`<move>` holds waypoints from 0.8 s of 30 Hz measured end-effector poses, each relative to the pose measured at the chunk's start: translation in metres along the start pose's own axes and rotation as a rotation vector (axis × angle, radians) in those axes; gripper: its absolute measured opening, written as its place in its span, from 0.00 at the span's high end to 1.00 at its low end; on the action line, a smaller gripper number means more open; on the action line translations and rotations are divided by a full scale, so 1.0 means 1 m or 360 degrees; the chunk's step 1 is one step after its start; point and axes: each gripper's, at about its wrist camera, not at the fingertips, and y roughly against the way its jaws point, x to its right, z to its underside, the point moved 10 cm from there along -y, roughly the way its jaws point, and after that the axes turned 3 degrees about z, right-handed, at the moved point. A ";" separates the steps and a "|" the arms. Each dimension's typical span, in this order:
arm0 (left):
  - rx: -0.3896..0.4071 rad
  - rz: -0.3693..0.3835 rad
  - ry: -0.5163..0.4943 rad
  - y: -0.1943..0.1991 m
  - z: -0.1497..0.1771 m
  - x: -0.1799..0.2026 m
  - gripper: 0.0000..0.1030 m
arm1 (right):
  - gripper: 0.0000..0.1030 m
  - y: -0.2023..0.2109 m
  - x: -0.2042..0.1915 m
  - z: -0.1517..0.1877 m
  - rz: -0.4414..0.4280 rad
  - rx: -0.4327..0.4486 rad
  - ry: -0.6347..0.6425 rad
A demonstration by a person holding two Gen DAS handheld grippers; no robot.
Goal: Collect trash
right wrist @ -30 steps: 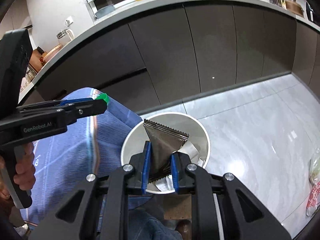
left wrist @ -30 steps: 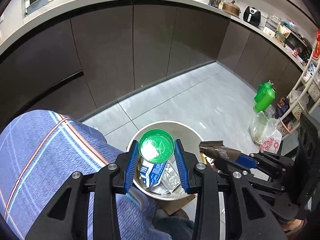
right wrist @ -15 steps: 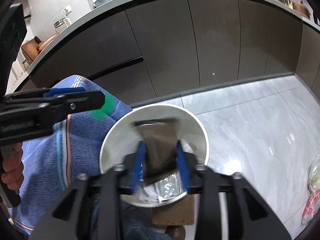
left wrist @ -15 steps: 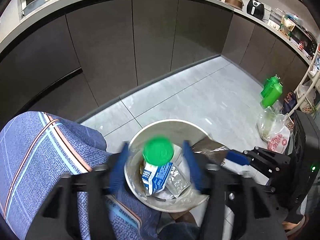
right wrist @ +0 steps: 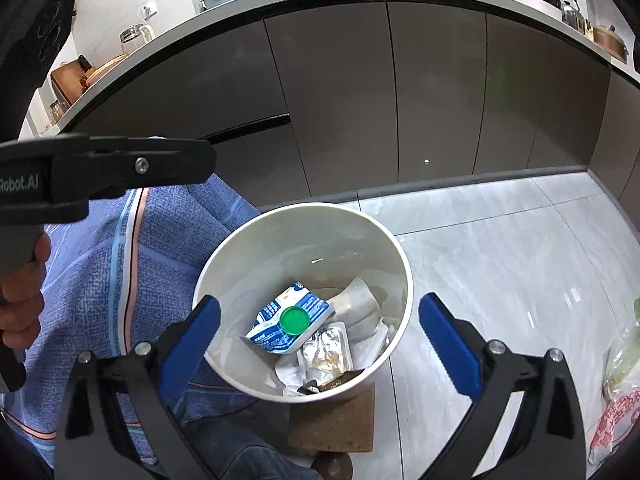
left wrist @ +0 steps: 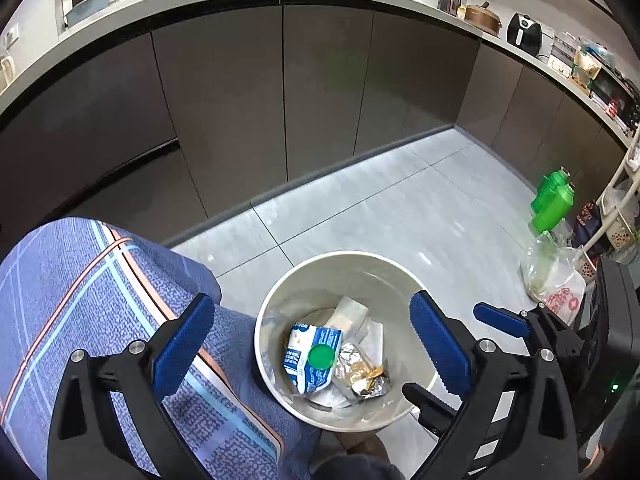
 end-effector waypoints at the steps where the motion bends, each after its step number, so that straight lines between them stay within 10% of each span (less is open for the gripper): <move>1: -0.0002 0.0006 0.0010 0.001 0.001 0.001 0.08 | 0.03 0.001 0.000 0.000 0.0000 -0.0001 -0.0008; 24: 0.0138 0.0034 0.0118 0.077 -0.009 -0.026 0.08 | 0.03 0.048 -0.032 -0.031 0.0009 0.0109 0.0055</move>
